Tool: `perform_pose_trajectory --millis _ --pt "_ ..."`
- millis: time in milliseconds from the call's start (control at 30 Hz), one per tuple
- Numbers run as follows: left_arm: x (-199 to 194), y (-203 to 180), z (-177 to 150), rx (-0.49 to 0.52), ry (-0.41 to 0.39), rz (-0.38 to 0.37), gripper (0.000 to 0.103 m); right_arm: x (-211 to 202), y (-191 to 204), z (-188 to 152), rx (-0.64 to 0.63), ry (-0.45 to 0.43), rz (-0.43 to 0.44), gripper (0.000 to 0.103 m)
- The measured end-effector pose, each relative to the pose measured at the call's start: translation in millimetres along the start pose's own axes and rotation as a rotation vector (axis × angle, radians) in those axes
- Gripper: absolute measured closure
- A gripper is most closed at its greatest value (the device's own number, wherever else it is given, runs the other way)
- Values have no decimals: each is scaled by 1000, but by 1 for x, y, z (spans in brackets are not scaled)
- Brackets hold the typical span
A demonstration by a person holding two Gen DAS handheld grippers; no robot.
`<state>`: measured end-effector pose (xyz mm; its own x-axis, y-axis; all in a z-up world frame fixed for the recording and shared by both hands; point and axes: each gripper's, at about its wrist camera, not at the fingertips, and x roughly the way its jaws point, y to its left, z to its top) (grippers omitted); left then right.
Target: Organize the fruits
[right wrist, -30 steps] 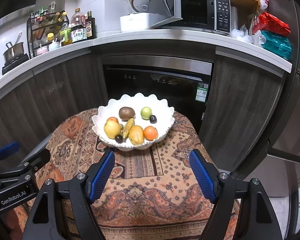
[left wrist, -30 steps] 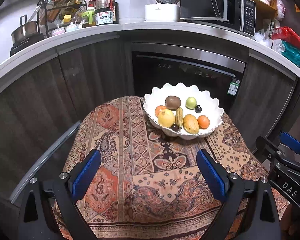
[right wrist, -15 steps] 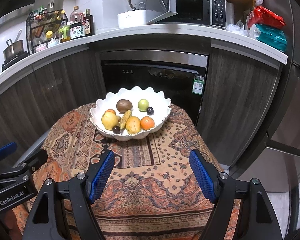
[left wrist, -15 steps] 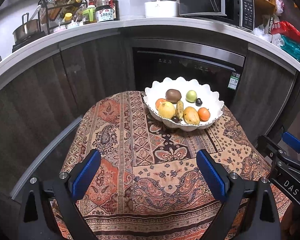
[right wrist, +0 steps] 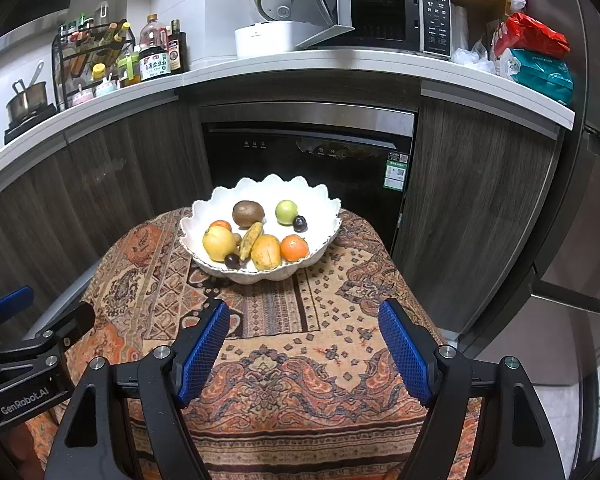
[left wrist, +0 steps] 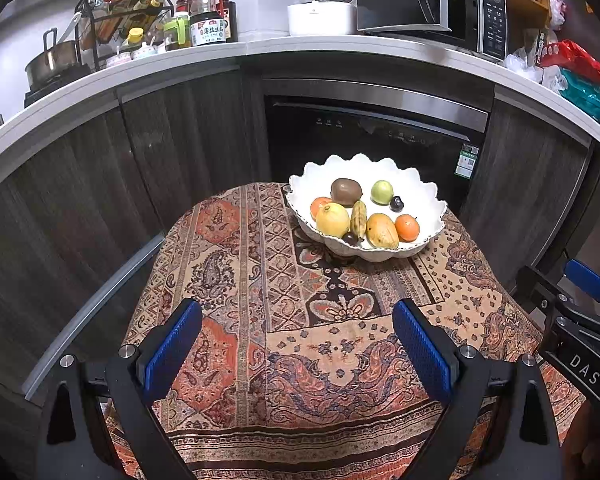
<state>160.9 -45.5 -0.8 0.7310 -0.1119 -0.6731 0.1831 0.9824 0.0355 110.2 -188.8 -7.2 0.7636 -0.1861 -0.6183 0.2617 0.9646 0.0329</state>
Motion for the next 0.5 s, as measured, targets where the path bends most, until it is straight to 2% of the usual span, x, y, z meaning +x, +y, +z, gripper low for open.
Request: perform_pose_trajectory --millis 500 --pt "0 -1 -1 9 2 2 6 0 -1 0 4 4 1 26"
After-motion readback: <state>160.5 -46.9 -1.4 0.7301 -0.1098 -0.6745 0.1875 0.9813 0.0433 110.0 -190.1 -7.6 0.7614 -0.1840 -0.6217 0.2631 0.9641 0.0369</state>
